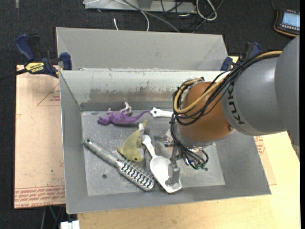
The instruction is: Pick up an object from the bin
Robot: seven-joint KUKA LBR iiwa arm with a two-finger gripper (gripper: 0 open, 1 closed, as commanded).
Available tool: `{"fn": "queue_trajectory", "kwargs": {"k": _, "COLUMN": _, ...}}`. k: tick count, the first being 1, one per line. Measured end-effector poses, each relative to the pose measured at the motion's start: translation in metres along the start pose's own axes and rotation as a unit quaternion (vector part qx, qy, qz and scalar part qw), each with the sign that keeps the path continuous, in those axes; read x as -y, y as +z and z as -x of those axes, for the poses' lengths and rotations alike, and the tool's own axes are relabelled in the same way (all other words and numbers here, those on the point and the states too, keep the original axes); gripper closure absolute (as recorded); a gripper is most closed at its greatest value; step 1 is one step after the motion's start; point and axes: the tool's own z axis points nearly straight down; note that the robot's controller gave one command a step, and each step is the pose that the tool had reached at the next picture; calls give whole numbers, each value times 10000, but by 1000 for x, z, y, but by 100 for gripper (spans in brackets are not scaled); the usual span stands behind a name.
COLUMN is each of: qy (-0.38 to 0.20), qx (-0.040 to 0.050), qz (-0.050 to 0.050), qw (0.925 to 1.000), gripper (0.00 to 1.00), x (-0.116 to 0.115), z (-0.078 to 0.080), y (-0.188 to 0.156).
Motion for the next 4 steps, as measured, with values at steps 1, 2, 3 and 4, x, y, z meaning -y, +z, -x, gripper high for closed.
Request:
{"fn": "queue_trajectory", "kwargs": {"k": 1, "qy": -372, "qx": 42, "qz": -7, "qw": 9993, "gripper": 0, "x": -14, "z": 7, "y": 9}}
{"fn": "queue_trajectory", "kwargs": {"k": 2, "qy": 16, "qx": 27, "qz": 5, "qw": 10000, "gripper": 0, "x": -7, "z": 12, "y": 11}}
{"fn": "queue_trajectory", "kwargs": {"k": 3, "qy": -238, "qx": 40, "qz": 2, "qw": 9997, "gripper": 0, "x": 11, "z": -7, "y": 5}}
{"fn": "queue_trajectory", "kwargs": {"k": 4, "qy": -915, "qx": 46, "qz": -8, "qw": 9958, "gripper": 0, "x": 10, "z": -1, "y": 7}}
